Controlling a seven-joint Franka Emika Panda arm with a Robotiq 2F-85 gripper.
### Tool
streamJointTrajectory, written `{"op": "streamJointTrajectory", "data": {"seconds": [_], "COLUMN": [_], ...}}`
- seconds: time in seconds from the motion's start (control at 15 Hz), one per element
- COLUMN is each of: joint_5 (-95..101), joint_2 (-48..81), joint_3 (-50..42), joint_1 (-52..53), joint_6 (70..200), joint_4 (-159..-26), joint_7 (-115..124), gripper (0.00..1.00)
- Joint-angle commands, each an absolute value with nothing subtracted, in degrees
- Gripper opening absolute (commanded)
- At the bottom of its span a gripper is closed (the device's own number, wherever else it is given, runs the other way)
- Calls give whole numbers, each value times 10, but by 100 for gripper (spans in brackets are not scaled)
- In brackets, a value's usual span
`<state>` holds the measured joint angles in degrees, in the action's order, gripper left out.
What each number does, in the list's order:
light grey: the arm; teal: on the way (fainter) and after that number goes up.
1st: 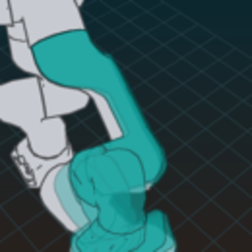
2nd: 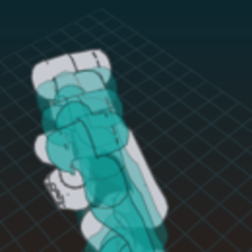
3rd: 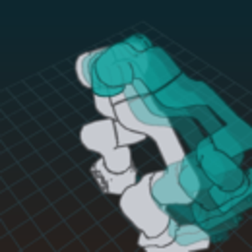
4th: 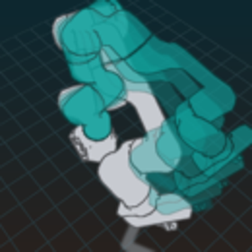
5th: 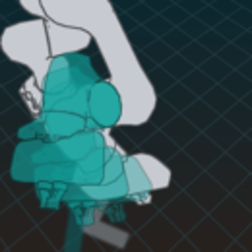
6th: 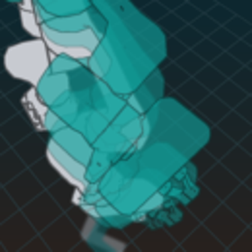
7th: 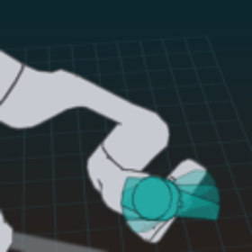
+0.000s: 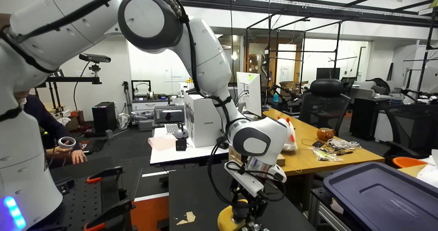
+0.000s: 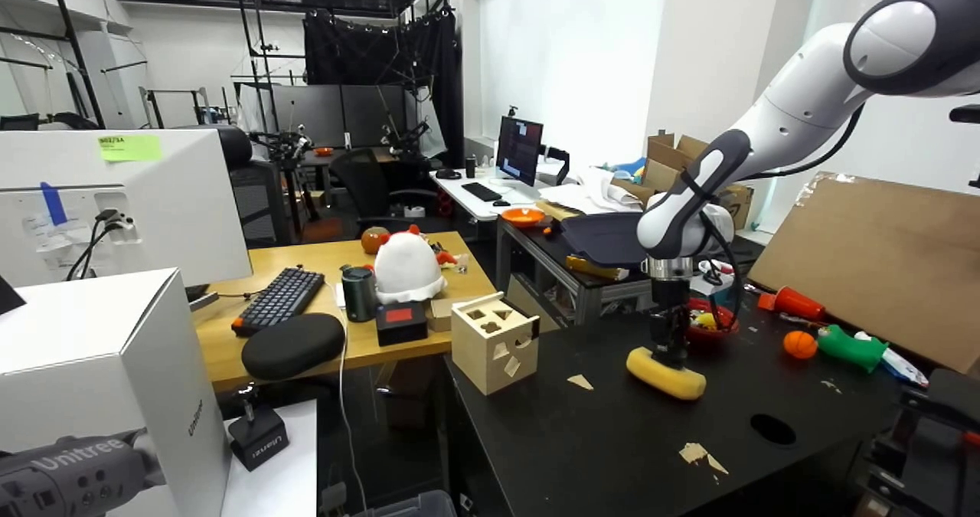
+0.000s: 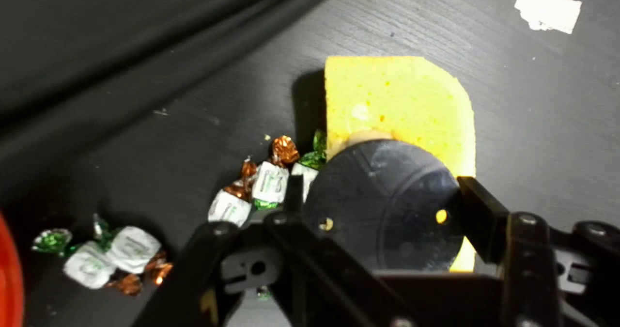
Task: Put the sweets together using the sponge brush
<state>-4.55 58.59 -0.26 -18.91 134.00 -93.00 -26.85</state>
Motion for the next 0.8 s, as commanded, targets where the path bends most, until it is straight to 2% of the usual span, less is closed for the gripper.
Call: {"op": "streamJointTrajectory", "data": {"seconds": [0.0,0.33,0.73], "joint_5": [-17,6,72], "joint_2": [612,615,516], "joint_3": [-28,-36,-17], "joint_1": [-181,-171,-144], "joint_6": [1346,1347,1413], "joint_4": [-902,-898,-1038], "joint_7": [-234,-216,-269], "gripper": [52,52,52]}}
